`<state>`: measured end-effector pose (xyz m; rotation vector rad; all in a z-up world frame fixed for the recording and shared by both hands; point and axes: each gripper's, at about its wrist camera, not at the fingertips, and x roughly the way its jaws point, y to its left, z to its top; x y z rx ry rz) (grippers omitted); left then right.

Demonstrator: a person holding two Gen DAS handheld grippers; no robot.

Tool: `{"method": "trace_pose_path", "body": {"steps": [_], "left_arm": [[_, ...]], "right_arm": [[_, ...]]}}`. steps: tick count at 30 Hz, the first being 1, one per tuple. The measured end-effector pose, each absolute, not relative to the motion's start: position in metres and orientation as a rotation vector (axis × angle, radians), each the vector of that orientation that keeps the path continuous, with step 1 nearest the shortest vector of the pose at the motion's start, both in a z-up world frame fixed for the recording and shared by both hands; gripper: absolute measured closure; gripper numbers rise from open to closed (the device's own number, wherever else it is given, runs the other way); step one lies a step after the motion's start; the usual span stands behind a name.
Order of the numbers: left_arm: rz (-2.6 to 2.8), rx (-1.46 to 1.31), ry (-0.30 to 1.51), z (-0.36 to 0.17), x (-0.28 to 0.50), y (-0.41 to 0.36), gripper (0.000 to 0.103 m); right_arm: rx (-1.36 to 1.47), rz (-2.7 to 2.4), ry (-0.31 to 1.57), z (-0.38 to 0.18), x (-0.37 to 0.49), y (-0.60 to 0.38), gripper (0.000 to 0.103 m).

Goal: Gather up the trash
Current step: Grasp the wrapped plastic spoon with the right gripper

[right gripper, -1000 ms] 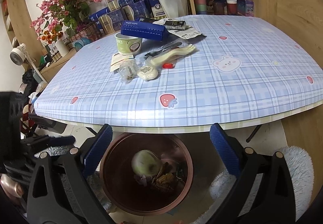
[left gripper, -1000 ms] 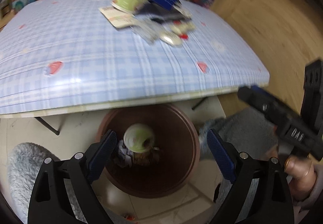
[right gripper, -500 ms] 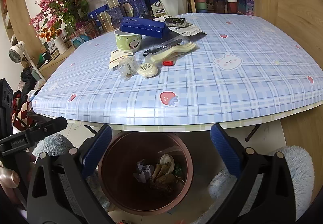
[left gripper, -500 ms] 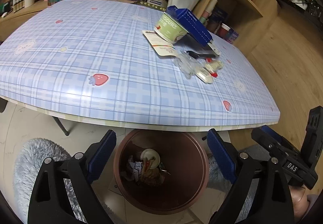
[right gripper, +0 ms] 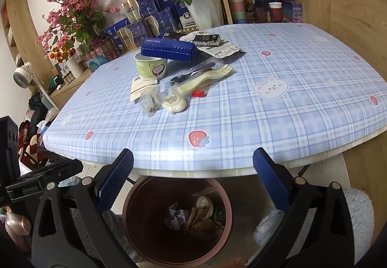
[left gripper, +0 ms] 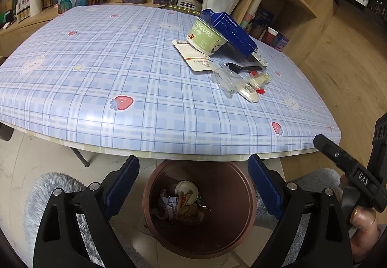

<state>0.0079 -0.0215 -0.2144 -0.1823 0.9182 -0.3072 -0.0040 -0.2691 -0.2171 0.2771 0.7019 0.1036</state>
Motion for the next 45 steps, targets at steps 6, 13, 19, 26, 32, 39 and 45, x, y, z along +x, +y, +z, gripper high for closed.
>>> {"method": "trace_pose_path", "body": {"steps": [6,13,19,26,32,39,45], "left_arm": [[-0.311,-0.114,0.909,-0.207,0.027,-0.025,0.014],[-0.338,-0.053,0.878,-0.189,0.067,-0.037,0.014],[-0.35,-0.036,0.875,-0.186,0.095,-0.051,0.014],[-0.349,-0.046,0.896,-0.191,0.116,-0.059,0.016],[-0.347,-0.068,0.904,-0.193,0.125,-0.06,0.019],[-0.344,-0.092,0.925,-0.2,0.124,-0.056,0.025],[-0.363,-0.092,0.94,-0.203,0.12,-0.06,0.029]], "right_arm": [[0.277,0.101,0.682,-0.212,0.018,-0.28,0.006],[0.31,0.081,0.679,-0.212,0.044,-0.298,0.006],[0.305,0.089,0.724,-0.219,0.063,-0.305,0.006],[0.323,0.083,0.783,-0.223,0.103,-0.3,0.007],[0.46,0.086,0.825,-0.229,0.155,-0.3,0.027],[0.505,0.072,0.865,-0.235,0.19,-0.289,0.034],[0.558,0.071,0.914,-0.243,0.196,-0.293,0.078]]}}
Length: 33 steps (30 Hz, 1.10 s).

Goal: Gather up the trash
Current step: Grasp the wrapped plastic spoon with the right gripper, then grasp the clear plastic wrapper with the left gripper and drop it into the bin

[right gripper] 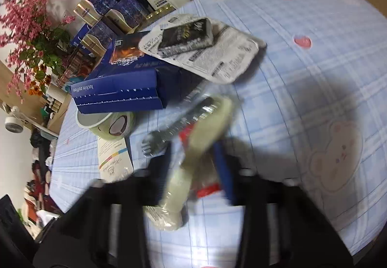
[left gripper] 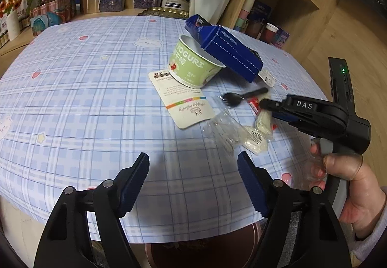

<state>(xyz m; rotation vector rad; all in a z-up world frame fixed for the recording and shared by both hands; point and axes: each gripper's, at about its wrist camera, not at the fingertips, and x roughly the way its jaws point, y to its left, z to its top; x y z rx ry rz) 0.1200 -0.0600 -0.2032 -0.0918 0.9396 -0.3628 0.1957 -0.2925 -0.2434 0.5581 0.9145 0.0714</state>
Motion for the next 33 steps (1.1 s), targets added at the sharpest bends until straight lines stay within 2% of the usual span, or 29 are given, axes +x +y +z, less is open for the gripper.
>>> {"method": "trace_pose_path", "body": {"steps": [6,11,15,23,25,30,32,33], "left_arm": [[-0.377,-0.078,0.962,-0.207,0.121,-0.074,0.03],[-0.391,-0.1,1.0,-0.21,0.128,-0.088,0.03],[-0.384,-0.151,1.055,-0.216,0.14,-0.099,0.037],[-0.342,-0.198,1.099,-0.22,0.161,-0.121,0.038],[-0.312,-0.222,1.122,-0.224,0.166,-0.123,0.045],[-0.252,-0.279,1.15,-0.231,0.177,-0.124,0.049],[-0.242,-0.285,1.153,-0.231,0.178,-0.125,0.056],[-0.239,-0.284,1.156,-0.231,0.179,-0.125,0.064]], "right_arm": [[0.596,0.105,0.873,-0.246,0.167,-0.305,0.087],[0.571,0.118,0.831,-0.246,0.136,-0.313,0.087],[0.541,0.117,0.808,-0.246,0.117,-0.317,0.088],[0.516,0.063,0.728,-0.243,0.098,-0.339,0.088],[0.528,0.06,0.713,-0.244,0.096,-0.344,0.088],[0.553,0.073,0.697,-0.249,0.09,-0.35,0.088],[0.558,0.08,0.696,-0.251,0.088,-0.35,0.088],[0.558,0.083,0.694,-0.251,0.088,-0.35,0.088]]}}
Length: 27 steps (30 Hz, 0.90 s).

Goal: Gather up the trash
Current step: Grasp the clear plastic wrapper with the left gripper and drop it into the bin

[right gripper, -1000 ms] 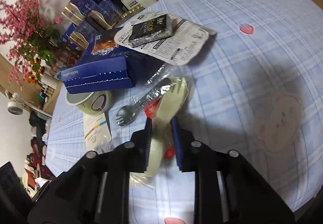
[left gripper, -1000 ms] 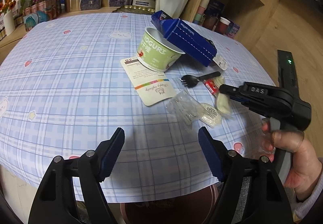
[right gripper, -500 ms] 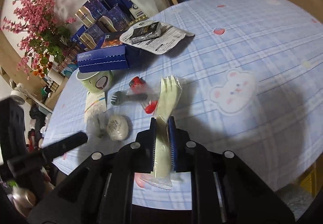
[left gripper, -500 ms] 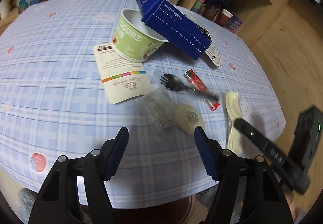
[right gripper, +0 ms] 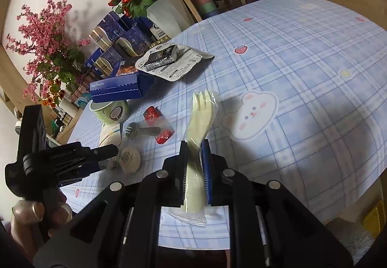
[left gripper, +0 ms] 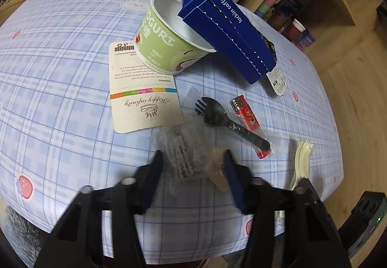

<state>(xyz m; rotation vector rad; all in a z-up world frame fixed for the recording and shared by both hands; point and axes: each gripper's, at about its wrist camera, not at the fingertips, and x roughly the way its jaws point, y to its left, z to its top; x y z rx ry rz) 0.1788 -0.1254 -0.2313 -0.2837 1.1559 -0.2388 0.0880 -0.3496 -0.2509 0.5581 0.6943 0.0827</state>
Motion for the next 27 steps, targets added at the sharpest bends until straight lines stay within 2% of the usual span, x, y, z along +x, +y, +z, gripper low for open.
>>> {"method": "trace_pose_path", "body": {"steps": [4,9,27], "left_arm": [[-0.237,-0.262,1.137,-0.229,0.174,-0.125,0.078],[-0.26,-0.226,1.099,-0.221,0.159,-0.118,0.084],[-0.524,-0.085,1.009,-0.181,0.071,-0.096,0.086]], "right_arm": [[0.544,0.096,0.69,-0.252,0.086,-0.348,0.088],[0.536,0.117,0.683,-0.252,0.082,-0.347,0.088],[0.445,0.213,0.64,-0.224,0.061,-0.315,0.088]]}}
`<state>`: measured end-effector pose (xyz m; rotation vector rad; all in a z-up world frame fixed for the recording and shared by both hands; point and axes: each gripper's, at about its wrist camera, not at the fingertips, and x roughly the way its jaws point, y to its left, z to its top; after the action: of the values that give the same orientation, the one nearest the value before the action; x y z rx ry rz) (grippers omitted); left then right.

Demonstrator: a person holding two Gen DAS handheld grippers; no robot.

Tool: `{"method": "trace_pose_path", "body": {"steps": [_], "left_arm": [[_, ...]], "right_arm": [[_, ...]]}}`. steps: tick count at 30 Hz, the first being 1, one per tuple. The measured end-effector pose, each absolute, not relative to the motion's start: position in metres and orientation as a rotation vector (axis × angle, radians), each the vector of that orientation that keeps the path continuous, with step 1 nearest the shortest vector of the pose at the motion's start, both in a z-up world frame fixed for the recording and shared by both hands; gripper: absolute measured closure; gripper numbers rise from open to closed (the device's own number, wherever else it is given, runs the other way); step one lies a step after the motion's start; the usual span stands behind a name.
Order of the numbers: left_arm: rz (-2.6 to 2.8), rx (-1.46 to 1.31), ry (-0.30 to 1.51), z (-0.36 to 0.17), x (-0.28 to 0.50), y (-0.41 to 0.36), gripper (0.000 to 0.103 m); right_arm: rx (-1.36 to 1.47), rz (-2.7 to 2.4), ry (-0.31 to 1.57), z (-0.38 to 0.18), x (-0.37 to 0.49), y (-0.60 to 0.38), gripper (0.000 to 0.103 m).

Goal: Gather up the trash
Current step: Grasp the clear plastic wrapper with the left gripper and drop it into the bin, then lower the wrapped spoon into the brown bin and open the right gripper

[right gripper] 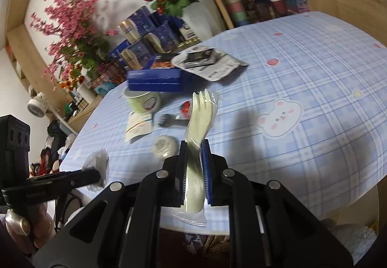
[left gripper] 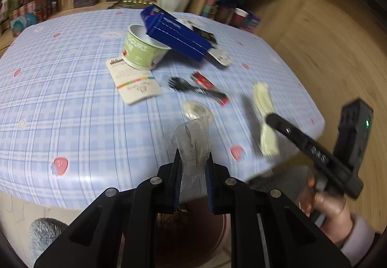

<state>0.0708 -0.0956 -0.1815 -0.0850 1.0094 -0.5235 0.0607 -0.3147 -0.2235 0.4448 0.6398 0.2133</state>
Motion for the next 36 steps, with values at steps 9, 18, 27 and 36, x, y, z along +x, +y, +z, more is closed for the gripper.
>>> {"method": "trace_pose_path", "body": {"steps": [9,18,27,36], "left_arm": [[-0.648,-0.034,1.052,-0.198,0.027,-0.09,0.086],[-0.646,-0.061,1.254,-0.258,0.006,-0.088,0.086],[-0.601,-0.055,1.401,-0.296,0.009,-0.089,0.084],[-0.553,-0.148,1.405,-0.3,0.019,-0.076,0.043]], "right_arm": [[0.385,0.265,0.683,-0.219,0.032,-0.286,0.088],[0.354,0.269,0.726,-0.223,0.013,-0.271,0.088],[0.321,0.283,0.751,-0.229,0.01,-0.259,0.088],[0.308,0.293,0.769,-0.234,0.01,-0.255,0.088]]}}
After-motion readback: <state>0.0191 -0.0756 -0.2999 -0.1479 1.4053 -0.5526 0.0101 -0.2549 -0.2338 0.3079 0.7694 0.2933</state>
